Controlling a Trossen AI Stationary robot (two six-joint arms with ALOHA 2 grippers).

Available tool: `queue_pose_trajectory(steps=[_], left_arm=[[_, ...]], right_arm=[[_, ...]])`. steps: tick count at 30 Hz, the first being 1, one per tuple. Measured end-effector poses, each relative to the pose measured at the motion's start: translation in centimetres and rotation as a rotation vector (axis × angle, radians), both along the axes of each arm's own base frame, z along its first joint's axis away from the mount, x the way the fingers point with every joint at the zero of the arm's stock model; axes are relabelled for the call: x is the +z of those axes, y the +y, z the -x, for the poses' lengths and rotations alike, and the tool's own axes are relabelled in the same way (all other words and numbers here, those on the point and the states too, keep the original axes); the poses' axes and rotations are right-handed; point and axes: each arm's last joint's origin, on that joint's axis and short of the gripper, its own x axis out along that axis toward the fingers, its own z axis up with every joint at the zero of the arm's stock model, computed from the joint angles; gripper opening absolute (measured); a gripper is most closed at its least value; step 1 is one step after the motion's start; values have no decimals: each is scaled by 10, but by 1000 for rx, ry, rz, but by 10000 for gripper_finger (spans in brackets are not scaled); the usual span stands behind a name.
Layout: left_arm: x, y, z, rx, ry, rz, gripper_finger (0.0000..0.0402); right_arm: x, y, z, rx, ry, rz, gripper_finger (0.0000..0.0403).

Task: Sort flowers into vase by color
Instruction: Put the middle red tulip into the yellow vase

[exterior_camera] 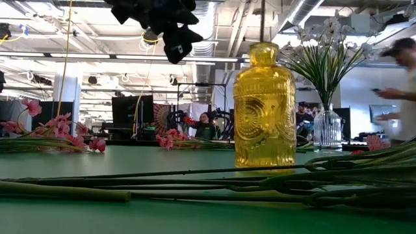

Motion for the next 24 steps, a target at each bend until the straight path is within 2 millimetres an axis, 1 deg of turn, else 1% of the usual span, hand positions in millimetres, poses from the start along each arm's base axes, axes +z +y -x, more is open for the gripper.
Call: queue_pose_trajectory(steps=[9,18,21,24], left_arm=[[-1,-4,3,-9,29,-12,139],[-5,-4,6,-14,71,-39,139],[-2,-5,11,-9,83,-42,139],[6,-6,18,13,64,-65,139]], right_arm=[[0,-6,-1,-15,5,9,26],[-8,-9,-3,-6,72,21,26],[-11,-10,-3,-9,97,23,26],[-16,-9,-7,8,119,19,26]])
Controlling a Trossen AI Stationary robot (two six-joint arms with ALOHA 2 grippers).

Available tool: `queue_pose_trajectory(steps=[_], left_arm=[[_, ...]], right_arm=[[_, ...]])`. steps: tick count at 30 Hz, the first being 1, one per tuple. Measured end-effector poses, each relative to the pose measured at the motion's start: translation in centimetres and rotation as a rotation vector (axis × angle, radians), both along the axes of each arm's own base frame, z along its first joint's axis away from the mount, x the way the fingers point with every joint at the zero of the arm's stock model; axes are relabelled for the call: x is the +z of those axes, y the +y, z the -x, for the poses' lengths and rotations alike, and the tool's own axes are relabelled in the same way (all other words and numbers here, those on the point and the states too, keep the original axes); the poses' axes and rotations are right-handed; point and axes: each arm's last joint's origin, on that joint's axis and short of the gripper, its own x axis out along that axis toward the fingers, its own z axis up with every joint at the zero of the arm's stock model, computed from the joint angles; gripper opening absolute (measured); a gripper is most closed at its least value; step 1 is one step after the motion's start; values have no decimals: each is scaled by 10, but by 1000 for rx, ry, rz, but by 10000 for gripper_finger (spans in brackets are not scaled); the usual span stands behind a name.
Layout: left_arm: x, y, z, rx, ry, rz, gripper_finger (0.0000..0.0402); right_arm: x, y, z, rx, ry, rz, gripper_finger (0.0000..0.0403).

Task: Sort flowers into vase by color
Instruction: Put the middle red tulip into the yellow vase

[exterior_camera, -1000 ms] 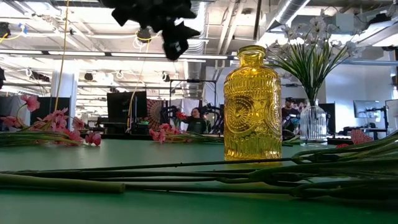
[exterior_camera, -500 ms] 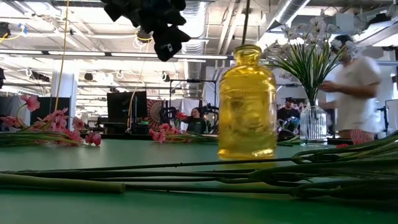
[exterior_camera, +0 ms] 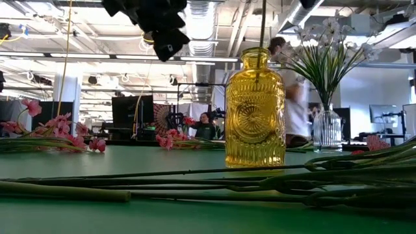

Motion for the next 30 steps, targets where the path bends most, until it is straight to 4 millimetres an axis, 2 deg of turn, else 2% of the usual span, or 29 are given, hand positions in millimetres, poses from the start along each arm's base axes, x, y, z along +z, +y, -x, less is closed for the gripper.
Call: queue_pose_trajectory(steps=[6,9,13,22,26,30], left_arm=[[16,-1,12,50,-49,-49,139],[19,-2,17,55,-46,-53,139],[20,-3,25,53,-3,-51,139],[25,-15,41,33,34,-92,139],[27,-22,45,4,42,-97,139],[26,-30,50,-13,82,-113,139]], right_arm=[[-20,3,-18,24,46,4,28],[-32,5,-26,19,72,15,35],[-38,4,-32,31,78,6,52],[-35,2,-33,18,55,-38,96],[-30,1,-32,24,52,-67,136],[-14,3,-27,73,82,-135,185]])
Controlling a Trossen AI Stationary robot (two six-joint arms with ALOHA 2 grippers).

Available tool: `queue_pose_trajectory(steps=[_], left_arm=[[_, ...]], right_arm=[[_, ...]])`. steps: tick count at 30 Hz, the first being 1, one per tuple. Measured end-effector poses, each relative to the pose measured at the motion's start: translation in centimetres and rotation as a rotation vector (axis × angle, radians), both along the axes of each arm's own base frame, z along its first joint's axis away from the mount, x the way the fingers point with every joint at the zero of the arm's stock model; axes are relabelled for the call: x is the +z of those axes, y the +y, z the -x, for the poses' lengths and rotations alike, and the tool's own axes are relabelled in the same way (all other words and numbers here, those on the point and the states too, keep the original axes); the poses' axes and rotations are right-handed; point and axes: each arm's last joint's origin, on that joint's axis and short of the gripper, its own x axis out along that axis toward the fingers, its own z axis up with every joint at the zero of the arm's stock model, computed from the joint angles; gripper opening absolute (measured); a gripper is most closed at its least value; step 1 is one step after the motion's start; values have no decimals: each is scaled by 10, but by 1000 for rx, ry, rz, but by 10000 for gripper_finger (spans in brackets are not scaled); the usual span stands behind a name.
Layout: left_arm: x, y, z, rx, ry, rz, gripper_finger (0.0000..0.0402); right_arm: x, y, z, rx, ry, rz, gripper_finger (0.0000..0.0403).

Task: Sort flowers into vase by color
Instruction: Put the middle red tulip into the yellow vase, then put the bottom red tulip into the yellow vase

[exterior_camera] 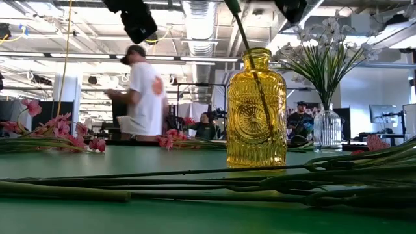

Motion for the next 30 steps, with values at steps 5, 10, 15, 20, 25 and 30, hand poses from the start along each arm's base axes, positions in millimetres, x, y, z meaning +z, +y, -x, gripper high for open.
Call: queue_pose_trajectory(steps=[5,10,15,20,25,30], left_arm=[[-5,-12,7,37,99,-17,139],[-18,-33,10,108,190,31,139],[-43,-58,18,186,360,175,139],[-65,-88,29,137,421,185,139],[-88,-118,42,110,437,235,139],[-108,-141,50,90,381,398,139]], right_arm=[[20,-1,13,97,127,-111,227],[36,-7,33,142,232,-227,234],[38,-7,51,173,341,-284,229],[34,-1,66,227,424,-208,228],[28,8,75,319,474,-93,228],[26,15,82,387,484,-24,228]])
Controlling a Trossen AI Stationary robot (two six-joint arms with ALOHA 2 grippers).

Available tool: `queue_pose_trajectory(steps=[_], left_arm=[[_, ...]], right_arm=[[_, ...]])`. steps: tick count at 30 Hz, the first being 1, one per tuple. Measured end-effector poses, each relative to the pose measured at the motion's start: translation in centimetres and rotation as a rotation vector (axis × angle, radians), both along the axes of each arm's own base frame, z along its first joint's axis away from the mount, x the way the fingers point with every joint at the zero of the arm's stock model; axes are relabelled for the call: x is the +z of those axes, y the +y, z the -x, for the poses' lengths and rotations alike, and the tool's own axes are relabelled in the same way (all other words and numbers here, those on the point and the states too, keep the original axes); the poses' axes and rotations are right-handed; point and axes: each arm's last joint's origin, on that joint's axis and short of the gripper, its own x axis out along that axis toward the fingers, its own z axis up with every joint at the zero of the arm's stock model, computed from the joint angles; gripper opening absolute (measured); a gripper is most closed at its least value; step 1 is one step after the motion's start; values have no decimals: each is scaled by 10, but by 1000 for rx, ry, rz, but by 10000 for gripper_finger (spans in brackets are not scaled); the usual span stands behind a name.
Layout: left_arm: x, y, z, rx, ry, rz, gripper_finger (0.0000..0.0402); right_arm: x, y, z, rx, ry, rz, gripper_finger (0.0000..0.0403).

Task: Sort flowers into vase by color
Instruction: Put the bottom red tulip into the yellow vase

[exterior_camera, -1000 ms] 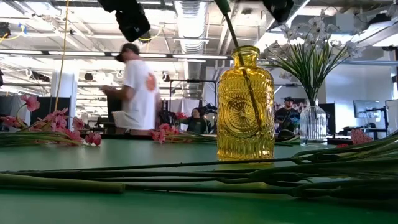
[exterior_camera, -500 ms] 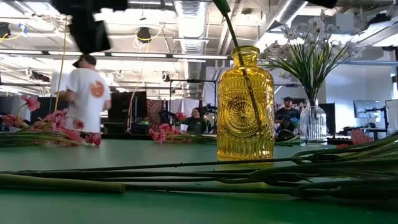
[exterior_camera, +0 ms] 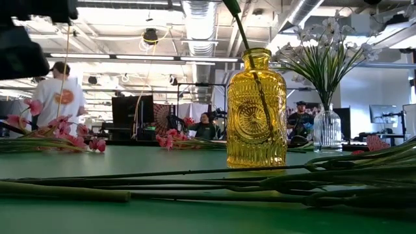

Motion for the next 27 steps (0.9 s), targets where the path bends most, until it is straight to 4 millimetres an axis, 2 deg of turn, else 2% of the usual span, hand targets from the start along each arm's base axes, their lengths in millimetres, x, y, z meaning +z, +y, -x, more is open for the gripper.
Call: queue_pose_trajectory(steps=[4,8,14,19,27], left_arm=[[-9,-15,5,-101,-107,-59,139],[-26,-26,7,-159,-119,-204,139],[-50,-47,-8,-246,-83,-361,139],[-66,-65,-19,-290,-38,-408,139],[-78,-86,-18,-314,-1,-520,139]], right_arm=[[0,2,2,-5,-7,7,228],[0,0,0,-122,-31,29,228],[0,-1,-1,-152,-41,38,228],[0,-3,-2,-163,-39,33,228],[0,-10,-6,-198,-37,33,228]])
